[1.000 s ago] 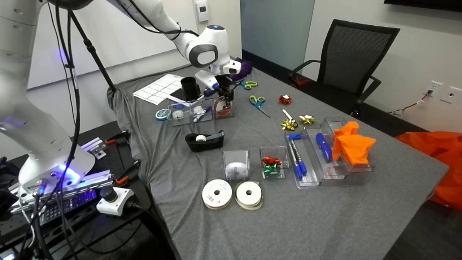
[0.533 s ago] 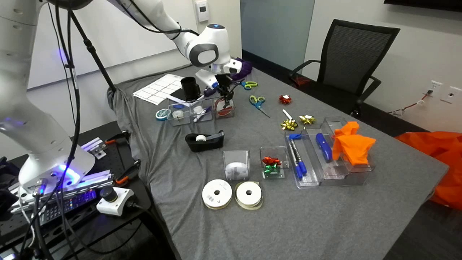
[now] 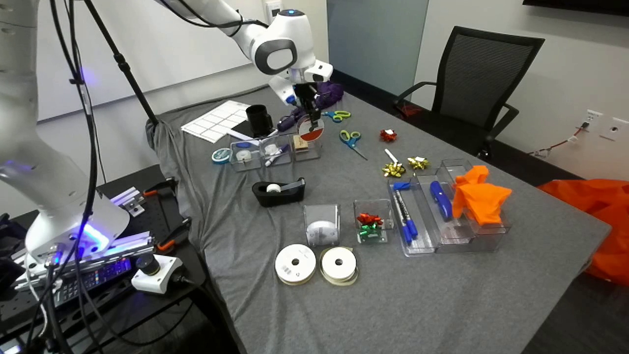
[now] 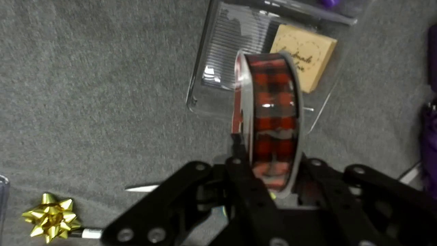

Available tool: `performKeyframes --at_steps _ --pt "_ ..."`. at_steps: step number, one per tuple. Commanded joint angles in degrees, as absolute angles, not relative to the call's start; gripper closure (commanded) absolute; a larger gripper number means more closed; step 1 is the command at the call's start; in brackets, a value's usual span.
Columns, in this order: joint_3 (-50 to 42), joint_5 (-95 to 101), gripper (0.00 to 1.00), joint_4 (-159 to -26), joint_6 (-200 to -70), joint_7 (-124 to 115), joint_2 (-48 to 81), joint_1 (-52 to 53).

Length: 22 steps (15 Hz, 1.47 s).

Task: Move the orange object in the small container to the container on the right

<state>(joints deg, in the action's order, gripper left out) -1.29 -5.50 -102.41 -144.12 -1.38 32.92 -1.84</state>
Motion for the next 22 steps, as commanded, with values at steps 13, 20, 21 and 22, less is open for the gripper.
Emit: performKeyframes --at_steps 13,20,21,22 --pt "-3.8 -10.5 0.70 -99.3 -143.7 -9.6 28.7 -5.7" --pt "-2.7 -24.5 0.93 -99.2 -148.5 -12.0 29.5 -11.6" --pt "-3.5 -25.5 0.93 -99.1 -150.5 -12.5 30.2 -12.4" --pt "-3.9 -26.8 0.93 -99.0 -152.9 -12.7 30.9 -13.4"
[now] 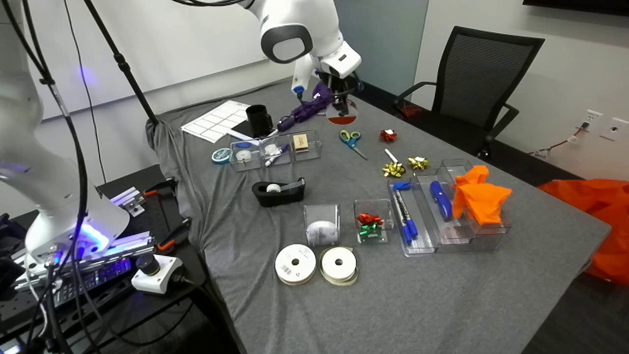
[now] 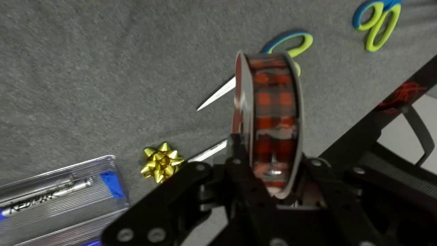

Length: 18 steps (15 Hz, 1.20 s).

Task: Move the orange object in the small container to the container on the right

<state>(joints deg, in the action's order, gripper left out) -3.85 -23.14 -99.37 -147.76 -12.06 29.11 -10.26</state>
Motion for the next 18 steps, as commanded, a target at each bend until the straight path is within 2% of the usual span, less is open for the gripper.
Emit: performKeyframes --at_steps 1,6,10,12,14,18 --pt "-3.6 -28.6 0.93 -98.8 -155.9 -11.7 31.8 -15.0" --pt "-6.1 -29.3 0.93 -98.2 -169.0 -14.6 36.5 -18.9" --pt "-11.2 -26.8 0.93 -99.2 -170.7 -18.6 38.4 -19.0" --pt "-9.1 -28.3 0.93 -98.3 -167.6 -18.5 38.5 -22.0" --pt "-1.9 -33.0 0.93 -96.8 -165.4 -15.6 38.3 -27.8" --pt "1.5 -38.5 0.93 -93.7 -165.4 -16.1 40.5 -30.1"
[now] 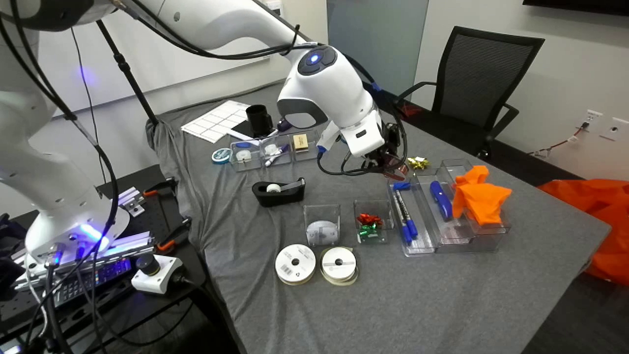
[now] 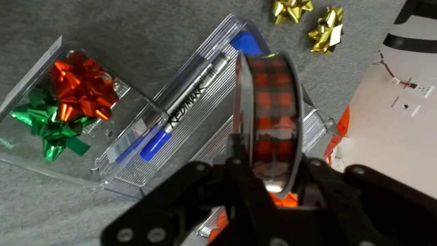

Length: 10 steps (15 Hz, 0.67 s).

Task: Move the orange object in the small container to the container on the right

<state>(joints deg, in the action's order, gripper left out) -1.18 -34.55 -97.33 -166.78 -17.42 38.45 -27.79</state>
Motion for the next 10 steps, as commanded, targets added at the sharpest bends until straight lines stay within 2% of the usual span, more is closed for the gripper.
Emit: performKeyframes --at_steps 1,3,4,8,9,10 --pt "1.4 -39.4 0.93 -93.0 -165.6 -15.9 41.0 -30.0" --pt "-1.1 -38.9 0.93 -95.1 -166.1 -16.8 39.5 -27.6" --pt "-1.3 -39.1 0.70 -94.8 -166.1 -16.8 39.8 -27.5" --pt "-1.5 -39.0 0.70 -94.8 -166.1 -16.9 39.8 -27.2" --pt "0.8 -41.2 0.93 -94.0 -166.8 -16.3 40.3 -28.7" --pt "1.1 -42.3 0.93 -93.6 -166.7 -16.6 40.6 -28.9"
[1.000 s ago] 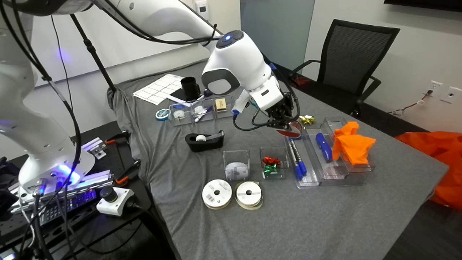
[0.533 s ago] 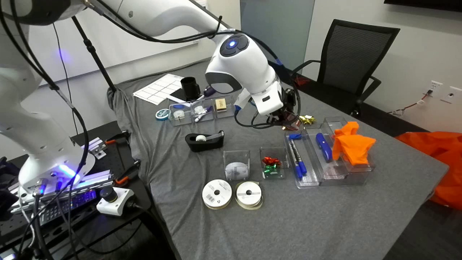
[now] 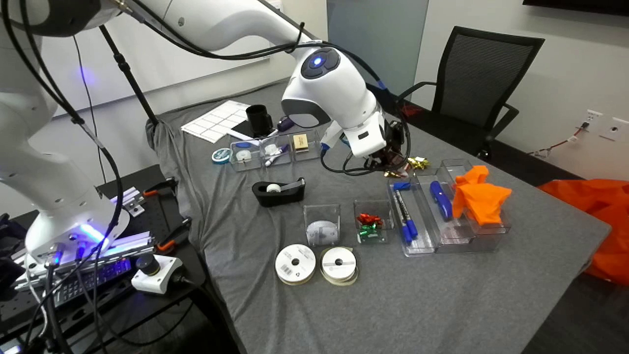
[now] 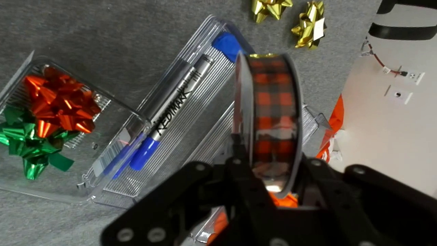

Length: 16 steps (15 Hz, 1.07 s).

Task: Move the orange object in the small container to the container on the right

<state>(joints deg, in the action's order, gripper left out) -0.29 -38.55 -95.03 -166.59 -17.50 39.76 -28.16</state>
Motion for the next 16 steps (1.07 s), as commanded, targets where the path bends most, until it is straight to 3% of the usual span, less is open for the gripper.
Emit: performKeyframes --at_steps 1,9,16 --pt "2.5 -43.0 0.93 -93.0 -167.3 -17.8 41.4 -30.2" --pt "-3.3 -50.4 0.93 -88.3 -167.2 -24.8 46.5 -27.1" --pt "-3.1 -56.3 0.93 -80.8 -166.6 -25.6 52.2 -27.9"
